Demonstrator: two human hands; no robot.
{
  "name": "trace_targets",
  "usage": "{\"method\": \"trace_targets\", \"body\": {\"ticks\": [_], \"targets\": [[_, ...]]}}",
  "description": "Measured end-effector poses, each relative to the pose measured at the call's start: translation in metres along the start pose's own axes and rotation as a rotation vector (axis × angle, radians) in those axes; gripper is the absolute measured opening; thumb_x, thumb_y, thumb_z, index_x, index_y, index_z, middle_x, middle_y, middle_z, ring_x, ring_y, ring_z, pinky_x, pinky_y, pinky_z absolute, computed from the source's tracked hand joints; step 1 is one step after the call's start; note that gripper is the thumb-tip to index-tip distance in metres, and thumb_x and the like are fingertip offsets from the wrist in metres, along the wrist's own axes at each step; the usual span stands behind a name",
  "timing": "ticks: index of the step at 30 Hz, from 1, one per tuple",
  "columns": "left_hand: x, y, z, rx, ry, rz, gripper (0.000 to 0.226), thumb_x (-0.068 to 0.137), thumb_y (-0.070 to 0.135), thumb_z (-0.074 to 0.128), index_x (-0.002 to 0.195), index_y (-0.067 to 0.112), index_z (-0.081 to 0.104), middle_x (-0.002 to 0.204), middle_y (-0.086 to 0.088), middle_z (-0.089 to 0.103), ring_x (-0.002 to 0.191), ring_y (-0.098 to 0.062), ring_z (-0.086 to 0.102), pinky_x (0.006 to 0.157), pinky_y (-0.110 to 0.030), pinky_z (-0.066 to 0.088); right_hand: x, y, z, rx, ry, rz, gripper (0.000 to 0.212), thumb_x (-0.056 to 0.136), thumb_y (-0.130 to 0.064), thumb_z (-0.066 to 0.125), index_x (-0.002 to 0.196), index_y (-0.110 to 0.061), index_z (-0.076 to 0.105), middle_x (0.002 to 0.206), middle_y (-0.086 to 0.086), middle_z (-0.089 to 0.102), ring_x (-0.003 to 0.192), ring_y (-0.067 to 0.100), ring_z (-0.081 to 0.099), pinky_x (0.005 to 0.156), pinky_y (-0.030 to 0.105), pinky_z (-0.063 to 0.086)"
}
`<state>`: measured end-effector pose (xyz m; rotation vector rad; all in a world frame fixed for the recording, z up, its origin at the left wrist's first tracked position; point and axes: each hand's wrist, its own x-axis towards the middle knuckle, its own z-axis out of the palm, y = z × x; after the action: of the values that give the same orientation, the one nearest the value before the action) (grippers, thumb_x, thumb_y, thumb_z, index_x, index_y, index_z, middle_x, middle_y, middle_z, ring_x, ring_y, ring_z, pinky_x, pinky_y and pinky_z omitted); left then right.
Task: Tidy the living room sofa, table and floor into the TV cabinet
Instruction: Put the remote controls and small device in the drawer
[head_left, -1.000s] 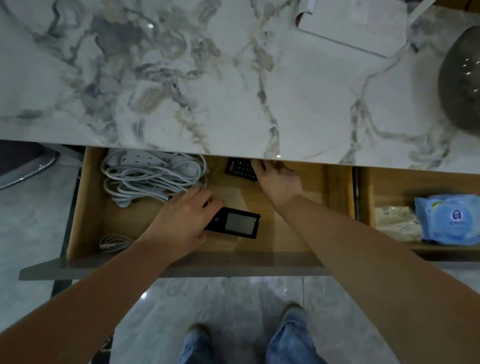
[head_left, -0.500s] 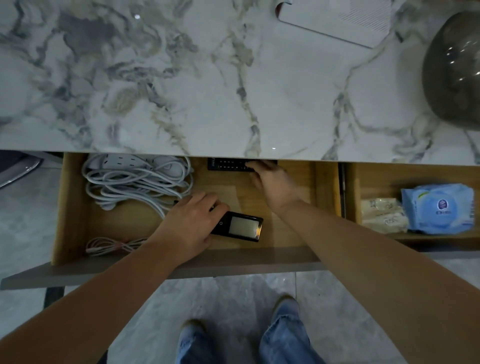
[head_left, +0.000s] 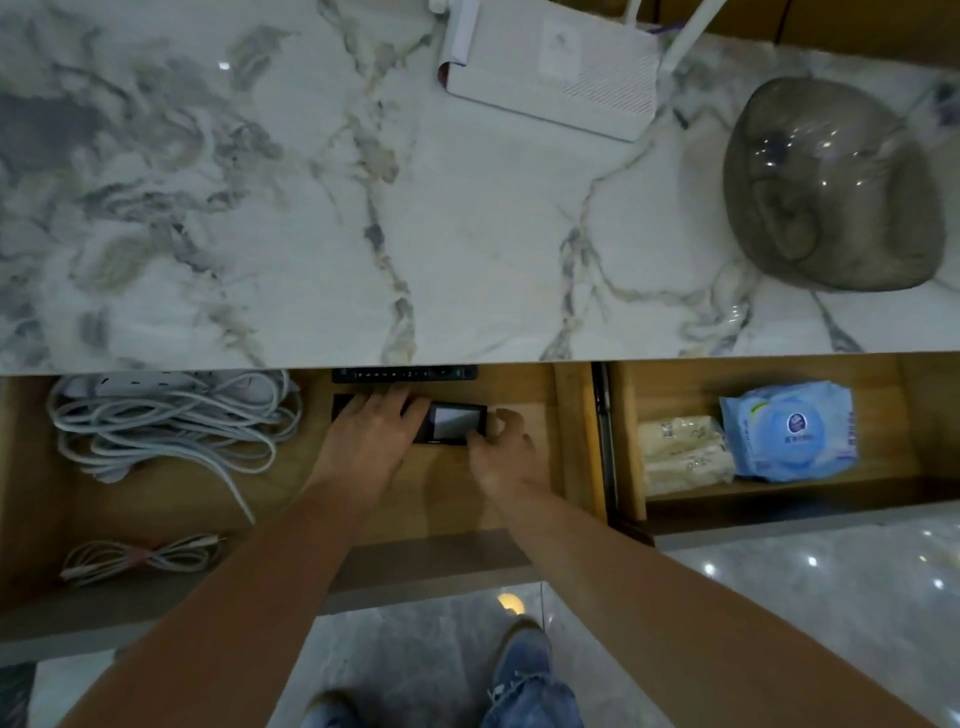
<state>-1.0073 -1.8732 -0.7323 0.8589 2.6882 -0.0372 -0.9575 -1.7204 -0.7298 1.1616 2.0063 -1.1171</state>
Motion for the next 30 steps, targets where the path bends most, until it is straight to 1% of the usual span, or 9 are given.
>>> {"method": "trace_targets", "body": {"ticks": [3,5,8,11,13,17,22,26,30], "targets": [[0.000,0.001,0.005,0.069,0.078,-0.057,0.060,0.062,0.001,0.077,0.121,0.009,0.066,0.122,-0.021,0.060,0.099,-0.038,0.063,0.080,-0.045,0.051,0.013,0.000,0.008,0.397,-0.035,0.065,0.054,0.087,-0.011,0.058,0.134,-0.031,0.041,0.123,0.008,0.061,0.103,0.026,0.064,0.087,0.042,0.057],[-0.005,0.002,0.003,0.060,0.147,-0.040,0.048,0.067,-0.001,0.070,0.114,0.006,0.066,0.108,-0.020,0.062,0.088,-0.038,0.062,0.073,-0.044,0.050,0.020,-0.002,0.009,0.592,-0.036,0.098,0.053,0.085,0.002,0.056,0.129,-0.026,0.048,0.120,0.007,0.062,0.102,0.026,0.065,0.086,0.040,0.060],[-0.012,0.002,0.006,0.052,0.149,0.044,0.047,0.051,-0.009,0.074,0.095,0.005,0.071,0.081,-0.015,0.063,0.065,-0.032,0.062,0.056,-0.037,0.050,0.020,-0.009,0.000,0.789,-0.046,0.140,0.045,0.089,0.011,0.050,0.126,-0.012,0.055,0.124,0.014,0.058,0.103,0.028,0.065,0.078,0.034,0.061],[-0.021,0.002,0.008,0.012,0.035,-0.032,0.053,0.043,-0.014,0.079,0.092,0.003,0.073,0.077,-0.016,0.064,0.064,-0.034,0.064,0.048,-0.037,0.052,0.005,-0.010,-0.006,0.758,-0.023,0.163,0.034,0.096,0.005,0.045,0.123,-0.012,0.058,0.124,0.013,0.056,0.103,0.027,0.062,0.073,0.034,0.062],[-0.030,0.005,0.007,0.000,-0.045,-0.124,0.055,0.044,-0.016,0.079,0.096,0.001,0.073,0.079,-0.019,0.065,0.066,-0.036,0.065,0.048,-0.040,0.054,-0.008,-0.004,-0.008,0.624,-0.015,0.176,0.032,0.098,0.000,0.042,0.115,-0.020,0.062,0.124,0.008,0.057,0.092,0.021,0.063,0.077,0.038,0.062],[-0.047,0.015,-0.019,0.001,-0.178,-0.193,0.049,0.074,0.013,0.078,0.121,0.010,0.064,0.104,-0.013,0.068,0.094,-0.032,0.066,0.071,-0.042,0.057,-0.042,-0.002,-0.023,0.724,0.050,0.142,0.036,0.097,0.005,0.042,0.085,-0.019,0.067,0.108,0.005,0.064,0.093,0.020,0.069,0.075,0.035,0.062],[-0.048,0.022,-0.072,-0.015,-0.120,-0.192,0.042,0.096,0.041,0.049,0.133,0.021,0.048,0.120,-0.003,0.060,0.110,-0.022,0.057,0.081,-0.035,0.049,-0.076,-0.016,-0.055,0.803,0.092,0.052,0.033,0.099,-0.001,0.049,0.074,-0.013,0.068,0.095,0.008,0.072,0.088,0.019,0.074,0.082,0.040,0.061],[-0.055,0.030,-0.113,-0.158,-0.138,-0.238,0.032,0.098,0.040,0.046,0.125,0.023,0.050,0.111,0.000,0.059,0.104,-0.021,0.057,0.074,-0.035,0.051,-0.106,-0.025,-0.081,0.808,0.135,0.062,0.031,0.099,-0.001,0.048,0.076,-0.013,0.066,0.085,0.003,0.070,0.082,0.018,0.071,0.081,0.037,0.061],[-0.064,0.055,-0.162,-0.193,-0.114,-0.090,0.021,0.100,0.032,0.044,0.119,0.027,0.051,0.107,0.004,0.057,0.096,-0.018,0.058,0.066,-0.035,0.052,-0.138,-0.034,-0.112,0.746,0.156,0.031,0.027,0.094,-0.005,0.056,0.076,-0.022,0.067,0.080,-0.002,0.070,0.072,0.017,0.068,0.077,0.044,0.061]]}}
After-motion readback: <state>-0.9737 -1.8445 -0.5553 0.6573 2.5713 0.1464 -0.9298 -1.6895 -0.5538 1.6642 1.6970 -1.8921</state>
